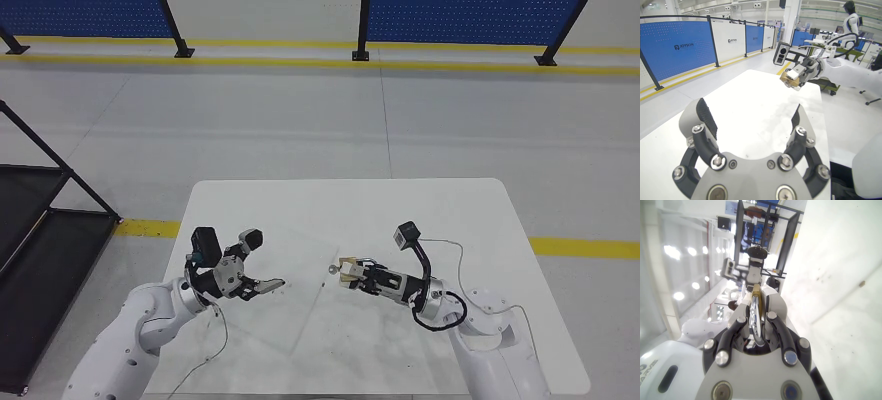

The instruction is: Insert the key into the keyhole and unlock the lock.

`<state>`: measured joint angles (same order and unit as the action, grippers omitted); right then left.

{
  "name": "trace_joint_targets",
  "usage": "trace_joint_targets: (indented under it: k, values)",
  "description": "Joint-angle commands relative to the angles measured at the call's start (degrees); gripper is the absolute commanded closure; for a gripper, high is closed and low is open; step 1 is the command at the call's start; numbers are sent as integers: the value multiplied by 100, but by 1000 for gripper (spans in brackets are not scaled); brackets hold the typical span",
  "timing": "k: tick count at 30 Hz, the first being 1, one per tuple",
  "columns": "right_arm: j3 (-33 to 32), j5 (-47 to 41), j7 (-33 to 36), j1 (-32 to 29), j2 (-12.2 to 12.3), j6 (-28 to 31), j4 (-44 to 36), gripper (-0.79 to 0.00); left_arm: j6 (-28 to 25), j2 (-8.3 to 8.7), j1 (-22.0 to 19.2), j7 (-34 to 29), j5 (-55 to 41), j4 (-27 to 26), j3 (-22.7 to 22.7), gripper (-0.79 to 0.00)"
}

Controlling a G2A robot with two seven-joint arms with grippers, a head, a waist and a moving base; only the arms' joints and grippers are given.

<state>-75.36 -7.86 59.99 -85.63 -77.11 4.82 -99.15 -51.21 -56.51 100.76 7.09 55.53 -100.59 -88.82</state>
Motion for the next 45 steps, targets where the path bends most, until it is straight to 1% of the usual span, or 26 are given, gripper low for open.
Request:
trace_joint_targets:
  k: [1, 5, 8, 10, 14, 18, 21, 30, 45]
  values:
    - [0, 0, 0, 0, 0, 0, 0, 0, -11, 2, 3, -30, -45, 28, 1, -785]
    - [-6, 30, -44, -5, 2, -19, 8, 0, -11, 2, 3, -30, -45, 28, 1, -785]
    - [-47, 765, -412, -72, 56, -425, -140, 0, -11, 2, 3, -30, -45, 28, 1, -785]
    - [-61, 1116, -475, -144, 94, -762, -246, 0, -11, 2, 3, -30, -45, 28, 1, -785]
    - [-32, 2152, -610, -198, 177, -1367, -456, 0, -11, 2, 3, -30, -45, 28, 1, -785]
    - [238, 3011, -593, -178, 224, -1813, -500, 0, -11, 2, 3, -30, -45, 28, 1, -785]
    - [471, 3373, -570, -107, 235, -2065, -421, 0, -11, 2, 3, -30, -45, 28, 1, -785]
    - [815, 3863, -623, 43, 262, -2491, -145, 0, -11, 2, 3, -30, -45, 28, 1, -785]
    - [836, 4296, -430, 106, 371, -2748, -80, 0, -11, 2, 3, -30, -45, 28, 1, -785]
